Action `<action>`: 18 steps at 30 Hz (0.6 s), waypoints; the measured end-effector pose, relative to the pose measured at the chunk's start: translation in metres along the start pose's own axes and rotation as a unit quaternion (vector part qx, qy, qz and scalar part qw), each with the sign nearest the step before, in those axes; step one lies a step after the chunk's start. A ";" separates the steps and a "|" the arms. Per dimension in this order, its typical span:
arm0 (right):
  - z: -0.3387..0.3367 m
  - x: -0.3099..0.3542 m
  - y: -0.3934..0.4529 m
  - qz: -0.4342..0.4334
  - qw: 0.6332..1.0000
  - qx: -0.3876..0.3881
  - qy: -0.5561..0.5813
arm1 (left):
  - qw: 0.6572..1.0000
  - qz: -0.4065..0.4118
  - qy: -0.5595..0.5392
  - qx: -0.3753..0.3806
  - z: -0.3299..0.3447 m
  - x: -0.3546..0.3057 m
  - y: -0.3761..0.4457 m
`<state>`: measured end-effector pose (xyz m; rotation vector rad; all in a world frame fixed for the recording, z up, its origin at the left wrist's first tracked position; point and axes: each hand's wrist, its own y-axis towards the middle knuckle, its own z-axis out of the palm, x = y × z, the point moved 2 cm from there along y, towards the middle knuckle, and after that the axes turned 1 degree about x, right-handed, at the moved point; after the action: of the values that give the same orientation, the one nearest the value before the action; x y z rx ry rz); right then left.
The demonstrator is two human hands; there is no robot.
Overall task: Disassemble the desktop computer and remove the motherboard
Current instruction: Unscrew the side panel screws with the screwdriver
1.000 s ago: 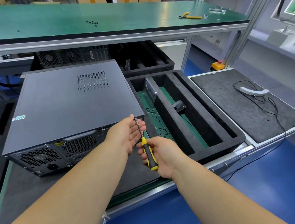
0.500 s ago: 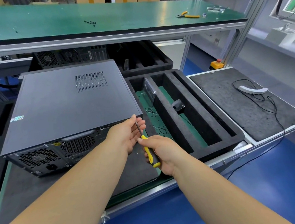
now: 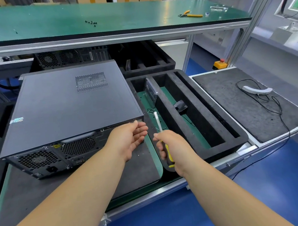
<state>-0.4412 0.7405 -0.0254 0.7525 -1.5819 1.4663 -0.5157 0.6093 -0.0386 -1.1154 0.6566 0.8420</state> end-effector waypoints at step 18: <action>-0.063 0.007 0.052 -0.167 0.975 -0.067 -0.132 | 0.971 0.036 0.217 0.096 0.042 0.012 -0.003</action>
<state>-0.4785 0.8104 -0.0464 1.1093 -1.6334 1.0393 -0.5047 0.6514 -0.0335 -1.1107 1.1242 0.5803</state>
